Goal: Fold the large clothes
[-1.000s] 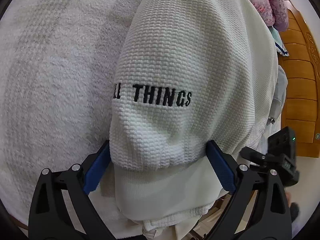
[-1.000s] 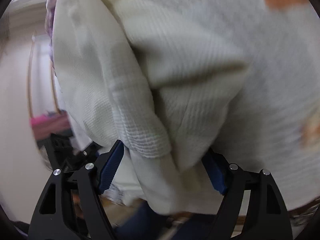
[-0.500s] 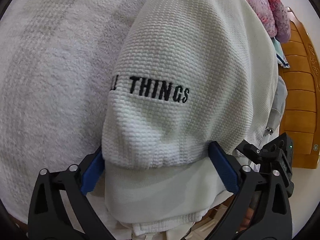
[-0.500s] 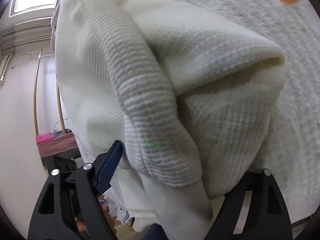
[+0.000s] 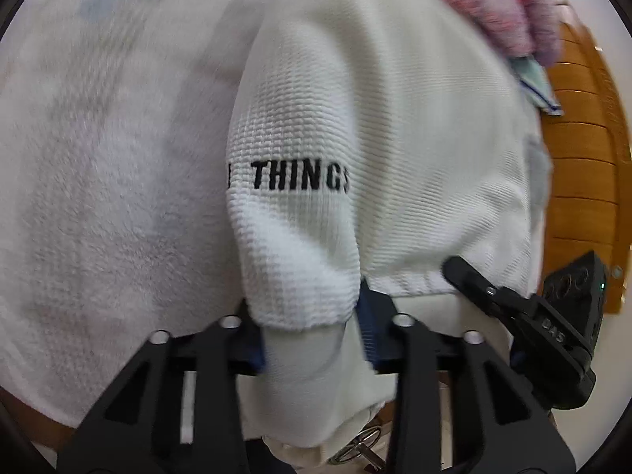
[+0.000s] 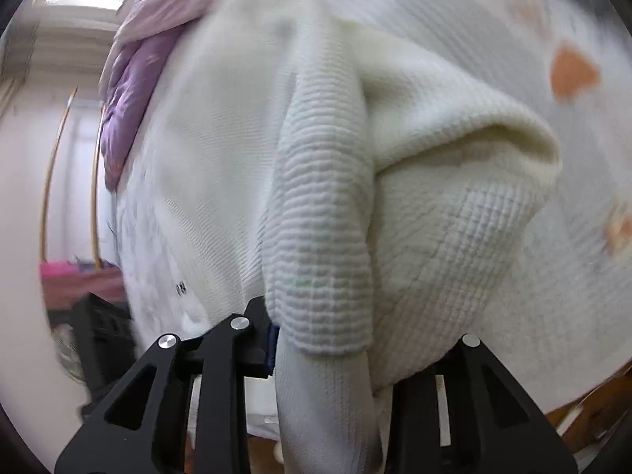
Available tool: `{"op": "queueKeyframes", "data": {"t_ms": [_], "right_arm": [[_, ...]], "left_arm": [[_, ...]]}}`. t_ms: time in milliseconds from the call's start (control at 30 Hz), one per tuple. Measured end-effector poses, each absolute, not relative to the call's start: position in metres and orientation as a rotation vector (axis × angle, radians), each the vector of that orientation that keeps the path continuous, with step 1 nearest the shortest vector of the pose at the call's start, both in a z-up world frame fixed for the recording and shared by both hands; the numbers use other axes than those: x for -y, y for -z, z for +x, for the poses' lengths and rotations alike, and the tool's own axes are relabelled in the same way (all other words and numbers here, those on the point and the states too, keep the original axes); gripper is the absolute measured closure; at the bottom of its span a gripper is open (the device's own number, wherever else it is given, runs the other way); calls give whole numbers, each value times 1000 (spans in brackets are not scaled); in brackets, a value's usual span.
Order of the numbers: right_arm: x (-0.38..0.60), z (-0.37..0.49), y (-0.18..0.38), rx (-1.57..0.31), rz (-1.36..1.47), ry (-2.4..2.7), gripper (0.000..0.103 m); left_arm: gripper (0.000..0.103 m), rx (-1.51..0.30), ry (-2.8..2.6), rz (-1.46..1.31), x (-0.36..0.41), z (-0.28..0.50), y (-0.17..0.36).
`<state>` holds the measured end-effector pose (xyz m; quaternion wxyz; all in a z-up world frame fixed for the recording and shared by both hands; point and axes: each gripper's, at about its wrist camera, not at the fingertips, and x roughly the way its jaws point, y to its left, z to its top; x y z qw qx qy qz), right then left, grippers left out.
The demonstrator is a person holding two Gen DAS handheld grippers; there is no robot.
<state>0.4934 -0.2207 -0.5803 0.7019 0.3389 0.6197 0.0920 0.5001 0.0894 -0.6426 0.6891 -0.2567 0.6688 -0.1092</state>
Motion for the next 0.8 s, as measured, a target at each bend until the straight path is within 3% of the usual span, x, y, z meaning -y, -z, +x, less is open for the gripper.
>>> {"op": "queueKeyframes", "data": {"t_ms": [433, 800], "right_arm": [[273, 514, 424, -1084, 491, -348, 76], [468, 609, 352, -824, 469, -499, 76]], "left_arm": [[75, -1164, 399, -472, 5, 515, 482], [75, -811, 412, -402, 228, 584, 395]]}}
